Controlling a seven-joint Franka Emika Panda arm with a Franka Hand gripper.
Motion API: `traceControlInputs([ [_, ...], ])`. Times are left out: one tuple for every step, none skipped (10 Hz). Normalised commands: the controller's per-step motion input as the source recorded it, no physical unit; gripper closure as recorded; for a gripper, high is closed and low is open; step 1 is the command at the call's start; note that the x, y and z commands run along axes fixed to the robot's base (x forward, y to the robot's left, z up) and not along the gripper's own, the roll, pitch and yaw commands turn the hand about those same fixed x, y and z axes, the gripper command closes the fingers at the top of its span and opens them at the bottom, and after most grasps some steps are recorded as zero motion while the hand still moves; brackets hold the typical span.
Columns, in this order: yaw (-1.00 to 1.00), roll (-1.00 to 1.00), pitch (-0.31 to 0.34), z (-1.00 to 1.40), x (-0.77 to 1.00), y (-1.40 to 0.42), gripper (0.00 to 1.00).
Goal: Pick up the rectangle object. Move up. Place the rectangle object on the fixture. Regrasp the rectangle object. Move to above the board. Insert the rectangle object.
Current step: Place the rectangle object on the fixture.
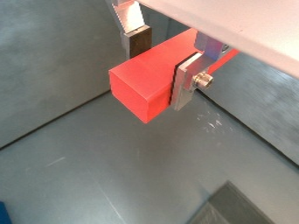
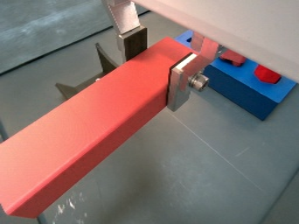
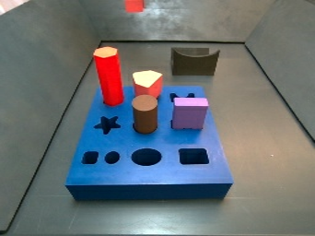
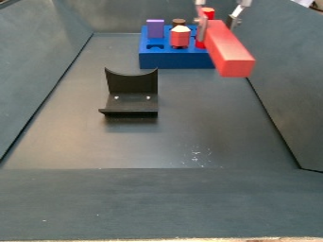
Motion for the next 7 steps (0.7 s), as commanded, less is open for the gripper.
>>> traceControlInputs([
  [-0.15,-0.13,0.013,-0.08,1.0,-0.08,1.0],
  [-0.1,-0.14,0.015,-0.08,1.0,-0.06,1.0],
  [-0.08,-0.15,0.017,-0.07,1.0,-0.05,1.0],
  [-0.06,-0.16,0.023,-0.07,1.0,-0.03,1.0],
  [-0.05,-0.17,0.028,-0.06,1.0,-0.02,1.0],
  [-0.05,-0.17,0.034,-0.06,0.97,0.0,1.0],
  [-0.06,-1.0,0.041,0.14,1.0,-0.42,1.0],
])
